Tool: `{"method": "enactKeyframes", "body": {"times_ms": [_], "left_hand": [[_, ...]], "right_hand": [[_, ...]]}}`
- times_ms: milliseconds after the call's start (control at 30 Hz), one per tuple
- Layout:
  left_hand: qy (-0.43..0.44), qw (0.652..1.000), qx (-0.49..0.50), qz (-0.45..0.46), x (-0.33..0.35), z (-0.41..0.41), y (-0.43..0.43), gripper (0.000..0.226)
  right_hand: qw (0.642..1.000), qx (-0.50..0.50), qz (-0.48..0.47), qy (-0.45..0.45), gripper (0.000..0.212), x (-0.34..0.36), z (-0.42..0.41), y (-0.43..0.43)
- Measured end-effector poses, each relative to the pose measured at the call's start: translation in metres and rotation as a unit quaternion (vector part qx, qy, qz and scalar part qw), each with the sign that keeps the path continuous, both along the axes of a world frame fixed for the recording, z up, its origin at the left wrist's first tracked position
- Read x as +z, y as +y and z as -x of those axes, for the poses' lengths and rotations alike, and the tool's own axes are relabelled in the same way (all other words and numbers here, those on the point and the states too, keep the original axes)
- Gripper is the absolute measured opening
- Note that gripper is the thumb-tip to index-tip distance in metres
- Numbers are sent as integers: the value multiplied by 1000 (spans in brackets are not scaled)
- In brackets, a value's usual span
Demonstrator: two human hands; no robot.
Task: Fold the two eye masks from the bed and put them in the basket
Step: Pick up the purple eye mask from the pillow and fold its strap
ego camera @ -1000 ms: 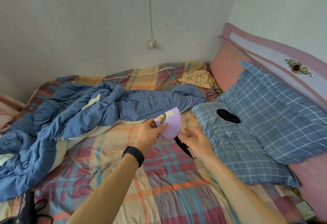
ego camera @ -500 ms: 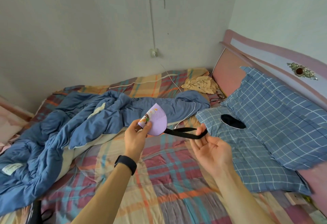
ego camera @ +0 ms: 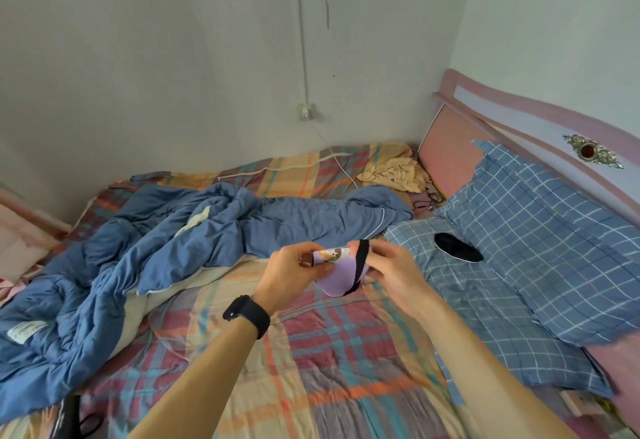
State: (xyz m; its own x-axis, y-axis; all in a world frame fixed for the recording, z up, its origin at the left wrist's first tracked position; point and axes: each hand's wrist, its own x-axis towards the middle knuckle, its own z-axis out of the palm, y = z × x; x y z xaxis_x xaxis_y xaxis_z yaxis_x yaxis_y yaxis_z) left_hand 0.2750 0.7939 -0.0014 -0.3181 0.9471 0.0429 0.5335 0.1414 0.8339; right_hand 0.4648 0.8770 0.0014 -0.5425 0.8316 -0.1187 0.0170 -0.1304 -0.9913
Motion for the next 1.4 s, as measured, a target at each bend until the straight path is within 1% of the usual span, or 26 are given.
{"method": "enactKeyframes", "body": {"times_ms": [67, 100, 133, 167, 200, 233, 267, 300, 333, 400, 433, 500, 567, 633, 700, 767, 833, 867, 933, 1033, 1100, 1200, 1233, 1300, 1367, 1400], "left_hand": [[38, 999, -30, 23, 7, -2, 3, 11], [46, 998, -38, 29, 9, -3, 4, 11], [36, 998, -37, 31, 9, -4, 6, 13], [-5, 999, -29, 24, 8, -5, 7, 15], [-76, 997, -10, 9, 8, -6, 8, 16], [-149, 989, 19, -6, 9, -6, 9, 17], [-200, 978, 49, -18, 9, -5, 10, 18], [-218, 973, 72, -27, 10, -4, 12, 19], [-220, 971, 87, -31, 11, -4, 13, 19], [-243, 964, 97, -39, 12, -5, 14, 20], [-264, 958, 98, -44, 13, -8, 16, 20], [-296, 948, 104, -47, 10, -16, 18, 20], [-325, 937, 116, -51, 5, -27, 20, 19], [-360, 923, 128, -44, -4, -37, 22, 19], [-377, 915, 136, -39, -13, -44, 23, 20], [-377, 915, 139, -25, -22, -49, 24, 18], [-363, 923, 130, -2, -29, -50, 24, 13], [-354, 927, 122, 20, -32, -50, 25, 14], [-337, 934, 100, 68, -37, -47, 27, 28], [-283, 951, 37, 123, -45, -41, 35, 45], [-250, 960, 3, 131, -52, -43, 45, 44], [-194, 973, 5, 123, -66, -53, 66, 34], [-180, 976, 14, 121, -71, -58, 74, 30], [-174, 977, 34, 117, -77, -71, 92, 18], [-182, 974, 63, 122, -81, -86, 105, 7], [-182, 971, 81, 133, -92, -103, 130, 9]], "right_hand": [[995, 14, -60, -79, 12, 4, 1, 2], [993, 13, -65, -100, 16, 5, 2, 4], [994, 12, -51, -99, 22, 5, 2, 5], [996, 13, -34, -86, 28, 3, 2, 5], [997, 16, -20, -68, 33, 2, 1, 4], [998, 30, -14, -53, 37, 0, 0, 2], [997, 53, -20, -45, 38, -4, 0, -2], [996, 69, -38, -51, 38, -7, 0, -6], [994, 63, -63, -61, 35, -12, 0, -11], [991, -5, -106, -78, 22, -23, 2, -16], [991, -52, -103, -72, 17, -27, 3, -17], [988, -121, -74, -53, 16, -33, 6, -18], [980, -174, -71, -62, 18, -37, 10, -19], [976, -200, -48, -74, 20, -42, 12, -17], [979, -195, 6, -64, 25, -50, 12, -13], [978, -198, 17, -67, 22, -60, 7, -10], [971, -218, -17, -95, 17, -70, -2, -8], [969, -222, -29, -101, 17, -73, -8, -8], [973, -203, -38, -101, 19, -79, -19, -6], [973, -161, -73, -147, 17, -82, -34, 2], [974, -150, -79, -154, 15, -83, -44, 10], [967, -154, -92, -182, 12, -96, -58, 27], [968, -156, -77, -182, 11, -101, -62, 32], [974, -170, -21, -148, 6, -109, -71, 42], [976, -200, 52, -74, 6, -109, -77, 51], [970, -219, 90, -52, 7, -119, -88, 74]]}}
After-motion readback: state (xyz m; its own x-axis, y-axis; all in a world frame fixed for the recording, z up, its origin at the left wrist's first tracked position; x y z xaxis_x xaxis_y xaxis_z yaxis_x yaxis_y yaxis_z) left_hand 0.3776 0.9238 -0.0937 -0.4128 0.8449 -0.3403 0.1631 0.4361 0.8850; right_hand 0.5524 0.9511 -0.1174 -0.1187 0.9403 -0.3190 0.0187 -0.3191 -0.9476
